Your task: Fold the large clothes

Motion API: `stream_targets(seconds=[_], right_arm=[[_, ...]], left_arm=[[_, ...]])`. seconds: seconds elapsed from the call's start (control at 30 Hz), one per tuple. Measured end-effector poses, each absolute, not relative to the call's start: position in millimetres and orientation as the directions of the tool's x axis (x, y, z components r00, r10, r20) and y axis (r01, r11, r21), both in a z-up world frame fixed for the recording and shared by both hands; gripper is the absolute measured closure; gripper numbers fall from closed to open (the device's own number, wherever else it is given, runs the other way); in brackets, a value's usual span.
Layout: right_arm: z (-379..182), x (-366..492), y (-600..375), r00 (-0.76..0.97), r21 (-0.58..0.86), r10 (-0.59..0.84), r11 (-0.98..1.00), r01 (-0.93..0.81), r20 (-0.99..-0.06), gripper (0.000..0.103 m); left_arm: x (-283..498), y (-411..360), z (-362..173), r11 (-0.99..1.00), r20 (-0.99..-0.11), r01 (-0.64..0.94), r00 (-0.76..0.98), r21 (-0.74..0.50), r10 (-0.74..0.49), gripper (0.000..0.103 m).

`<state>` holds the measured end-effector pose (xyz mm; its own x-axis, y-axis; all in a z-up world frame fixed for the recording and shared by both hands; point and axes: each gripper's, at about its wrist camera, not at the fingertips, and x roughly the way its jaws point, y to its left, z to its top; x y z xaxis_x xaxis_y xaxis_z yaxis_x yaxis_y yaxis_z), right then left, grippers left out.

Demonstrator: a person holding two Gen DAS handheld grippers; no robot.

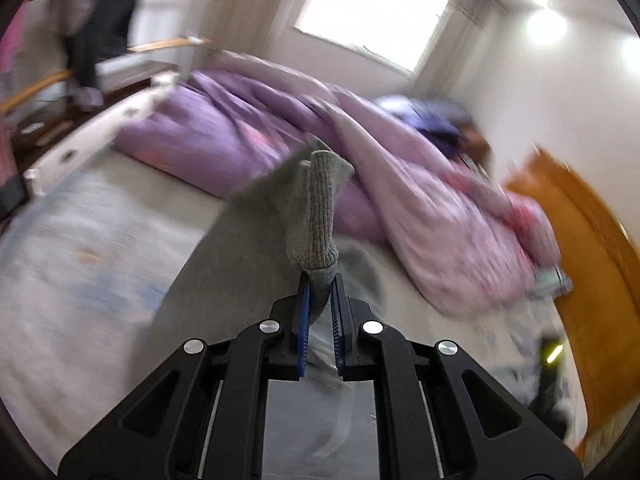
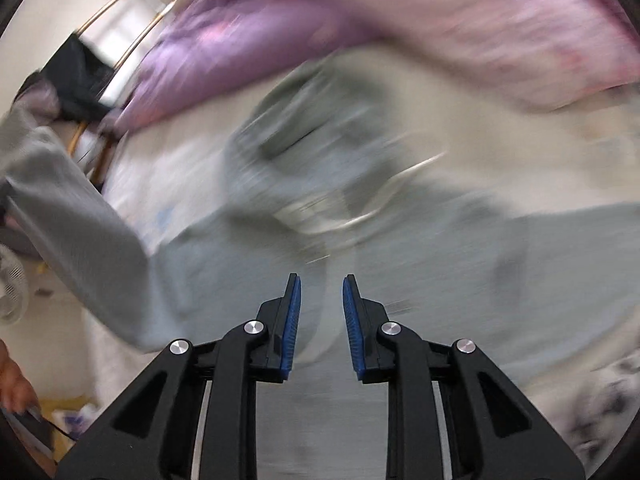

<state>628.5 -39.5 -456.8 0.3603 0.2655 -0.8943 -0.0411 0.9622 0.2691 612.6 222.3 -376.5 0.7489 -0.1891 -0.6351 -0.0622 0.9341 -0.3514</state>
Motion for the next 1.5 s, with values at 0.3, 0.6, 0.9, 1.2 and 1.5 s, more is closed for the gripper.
stream_targets(seconds=[0.3, 0.6, 0.9, 1.2, 1.5], right_arm=[[-447.2, 633.7, -251.0, 0.456, 0.062, -0.035, 0.979, 0.195, -0.889, 0.060], [-493.1, 638.6, -413.8, 0.370, 0.175, -0.035, 0.838, 0.516, -0.928, 0.039], [-576.9, 613.4, -513.9, 0.212, 0.191, 0.023, 0.543, 0.818, -0.977, 0.033], [-626.5, 625.5, -513.9, 0.176, 0.211, 0.116, 0.534, 0.819, -0.977, 0.030], [-584.8, 615.5, -492.8, 0.336, 0.284, 0.027, 0.603, 0.746, -0.941, 0.089]], left_arm=[[643.6, 47.4, -515.3, 0.940, -0.809, 0.019, 0.504, -0.340, -0.303, 0.093], [624.7, -19.5, -584.9, 0.961, -0.887, 0.074, 0.369, -0.267, -0.276, 0.093], [615.2, -36.4, -612.8, 0.942, -0.903, 0.076, 0.266, -0.328, -0.336, 0.040], [612.7, -0.9, -592.4, 0.931, -0.881, -0.002, 0.324, -0.365, -0.345, 0.026], [624.5, 58.2, -640.2, 0.961, -0.981, -0.247, 0.174, -0.125, -0.082, 0.022]])
